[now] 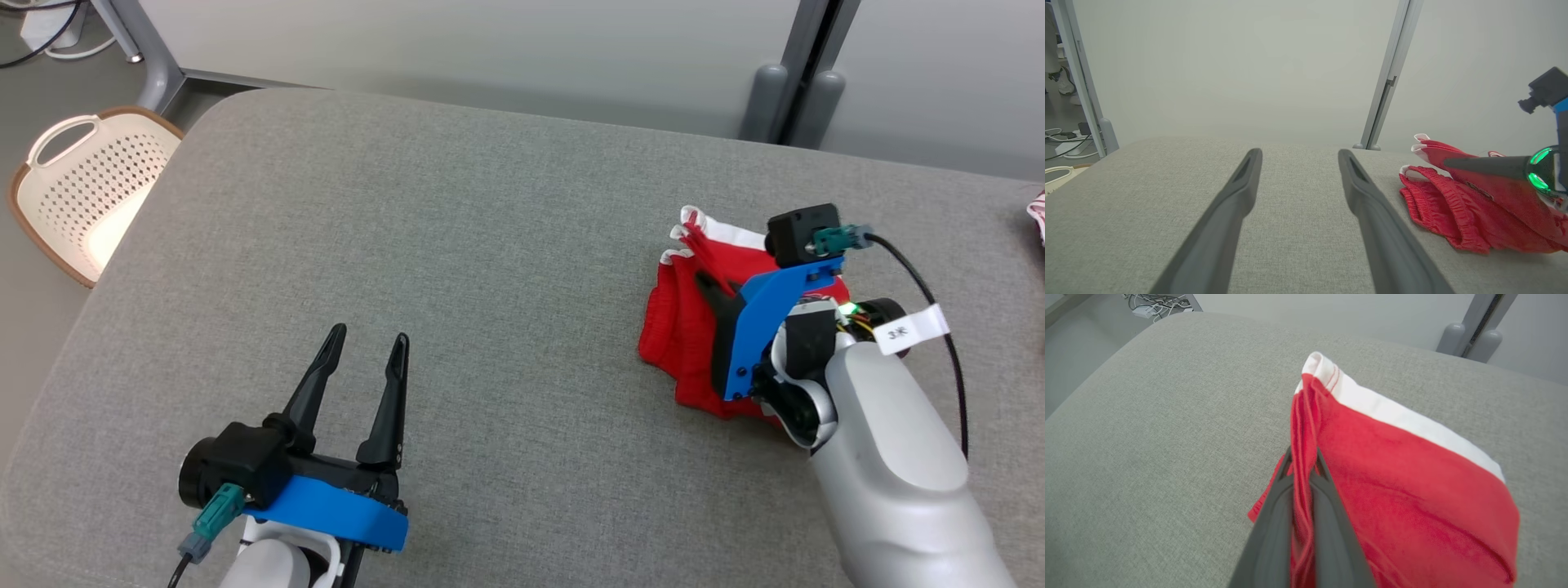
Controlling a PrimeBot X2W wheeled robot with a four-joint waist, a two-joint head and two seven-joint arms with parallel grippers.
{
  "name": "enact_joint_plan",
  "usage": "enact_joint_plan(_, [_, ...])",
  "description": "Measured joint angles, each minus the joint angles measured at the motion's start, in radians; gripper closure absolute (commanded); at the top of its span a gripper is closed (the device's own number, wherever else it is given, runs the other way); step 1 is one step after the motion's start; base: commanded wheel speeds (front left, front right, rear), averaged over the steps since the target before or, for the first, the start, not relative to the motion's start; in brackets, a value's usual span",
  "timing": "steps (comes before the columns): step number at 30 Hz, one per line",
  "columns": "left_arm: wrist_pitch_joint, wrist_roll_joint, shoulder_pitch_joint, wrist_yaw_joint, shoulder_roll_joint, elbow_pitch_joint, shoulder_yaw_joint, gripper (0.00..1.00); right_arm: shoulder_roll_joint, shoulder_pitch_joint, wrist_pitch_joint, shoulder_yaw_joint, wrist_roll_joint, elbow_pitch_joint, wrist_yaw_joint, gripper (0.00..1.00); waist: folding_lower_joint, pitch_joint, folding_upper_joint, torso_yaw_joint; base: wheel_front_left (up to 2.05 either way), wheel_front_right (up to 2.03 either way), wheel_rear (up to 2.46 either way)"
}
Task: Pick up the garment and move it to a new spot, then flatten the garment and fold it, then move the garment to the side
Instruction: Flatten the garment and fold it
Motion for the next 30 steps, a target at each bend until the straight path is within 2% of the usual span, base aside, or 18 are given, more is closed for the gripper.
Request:
enact_joint_plan(3, [0.000, -0.002, 0.000, 0.000, -0.005, 0.004, -0.003, 0.00, 0.000, -0.025, -0.002, 0.031, 0.007, 0.083, 0.000, 1.00, 0.0000, 0.003, 0.0000, 0.009, 0.00, 0.00, 0.00])
enact_joint_plan(4, [0.000, -0.002, 0.000, 0.000, -0.005, 0.005, -0.004, 0.00, 0.000, -0.028, -0.003, 0.043, 0.007, 0.104, 0.000, 0.73, 0.0000, 0.002, 0.0000, 0.011, 0.00, 0.00, 0.00])
enact_joint_plan(5, [0.000, -0.002, 0.000, 0.000, -0.006, 0.005, -0.004, 0.00, 0.000, -0.032, -0.020, 0.045, 0.017, 0.119, 0.000, 0.17, 0.0000, 0.002, 0.0000, 0.012, 0.00, 0.00, 0.00])
enact_joint_plan(6, [0.000, -0.002, 0.000, 0.000, -0.007, 0.005, -0.004, 0.00, 0.000, -0.042, -0.038, 0.053, 0.038, 0.131, 0.000, 0.00, 0.0000, 0.002, 0.0000, 0.012, 0.00, 0.00, 0.00])
enact_joint_plan(10, [0.000, -0.004, 0.001, 0.000, -0.008, 0.007, 0.000, 0.00, 0.000, -0.082, -0.094, 0.108, 0.140, 0.152, 0.000, 0.00, 0.0000, 0.000, 0.0000, 0.006, 0.00, 0.00, 0.00])
enact_joint_plan(14, [0.000, -0.002, 0.008, 0.000, -0.007, 0.005, 0.014, 0.00, 0.001, -0.105, -0.176, 0.170, 0.278, 0.106, 0.000, 0.00, 0.0000, -0.010, 0.0000, -0.008, 0.00, 0.00, 0.00])
enact_joint_plan(17, [0.000, 0.001, 0.018, 0.000, -0.003, -0.002, 0.028, 0.00, 0.003, -0.123, -0.233, 0.155, 0.214, 0.087, 0.000, 0.00, 0.0000, -0.021, 0.0000, -0.026, 0.00, 0.00, 0.00])
enact_joint_plan(21, [0.000, 0.007, 0.030, 0.000, -0.003, -0.009, 0.035, 0.00, -0.023, -0.104, -0.276, 0.061, 0.082, 0.051, 0.000, 0.00, 0.0000, -0.040, 0.0000, -0.048, 0.00, 0.00, 0.00])
enact_joint_plan(26, [0.000, 0.008, 0.044, 0.000, 0.000, -0.013, 0.041, 0.00, -0.091, 0.023, -0.292, -0.078, -0.047, -0.019, 0.000, 0.00, 0.0000, -0.058, 0.0000, -0.073, 0.00, 0.00, 0.00])
enact_joint_plan(30, [0.000, 0.009, 0.051, 0.000, 0.001, -0.016, 0.039, 0.00, -0.100, 0.133, -0.289, -0.168, -0.122, -0.057, 0.000, 0.00, 0.0000, -0.067, 0.0000, -0.084, 0.00, 0.00, 0.00])
